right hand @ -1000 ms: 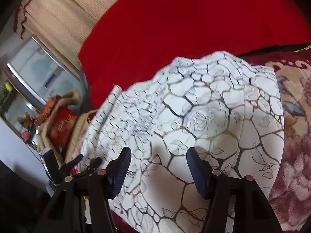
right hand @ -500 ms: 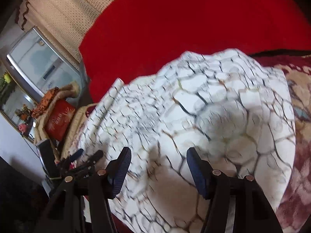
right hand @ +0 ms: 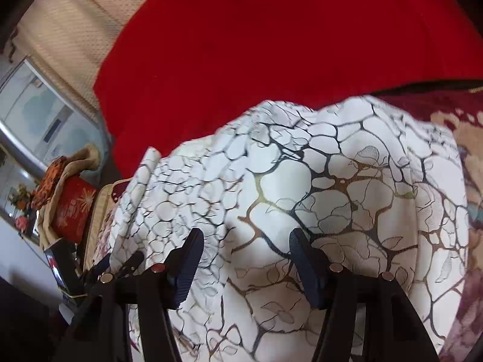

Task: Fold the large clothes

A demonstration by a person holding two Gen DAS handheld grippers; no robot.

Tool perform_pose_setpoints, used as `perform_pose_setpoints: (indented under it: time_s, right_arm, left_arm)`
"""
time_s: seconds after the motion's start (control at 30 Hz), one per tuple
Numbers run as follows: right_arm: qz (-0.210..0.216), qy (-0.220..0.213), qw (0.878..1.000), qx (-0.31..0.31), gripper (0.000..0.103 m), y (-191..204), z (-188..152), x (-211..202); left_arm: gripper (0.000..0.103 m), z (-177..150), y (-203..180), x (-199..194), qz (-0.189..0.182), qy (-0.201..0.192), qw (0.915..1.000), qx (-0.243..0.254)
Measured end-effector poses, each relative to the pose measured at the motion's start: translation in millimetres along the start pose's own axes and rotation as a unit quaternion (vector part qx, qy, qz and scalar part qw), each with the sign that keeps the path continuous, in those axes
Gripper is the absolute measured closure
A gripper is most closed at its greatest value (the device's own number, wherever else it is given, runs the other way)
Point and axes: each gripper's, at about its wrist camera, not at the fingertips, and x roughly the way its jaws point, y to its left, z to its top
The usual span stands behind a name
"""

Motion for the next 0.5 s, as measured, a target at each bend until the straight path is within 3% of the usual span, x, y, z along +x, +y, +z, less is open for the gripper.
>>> perform_pose_setpoints:
  time_s: [0.17,0.3,0.5]
  right_arm:
    - [0.023,-0.012,0.999,-0.024,0.040,10,-17,-32]
    - [0.029,-0.010,0.998,-0.049,0.040,15,-34,-56]
    - [0.010,0.041,0.998,-0.045,0.041,-4,-56,-42]
  left_arm:
    - [0.009,-16,0,-31,-0.031,-0.027,0.9991,0.012]
    - [0.009,-27,-5,-37,-0.059,-0.020,0.9975,0.035]
    - [0.009,-42,-12,-26,-0.035,-0.008,0.9965,0.075]
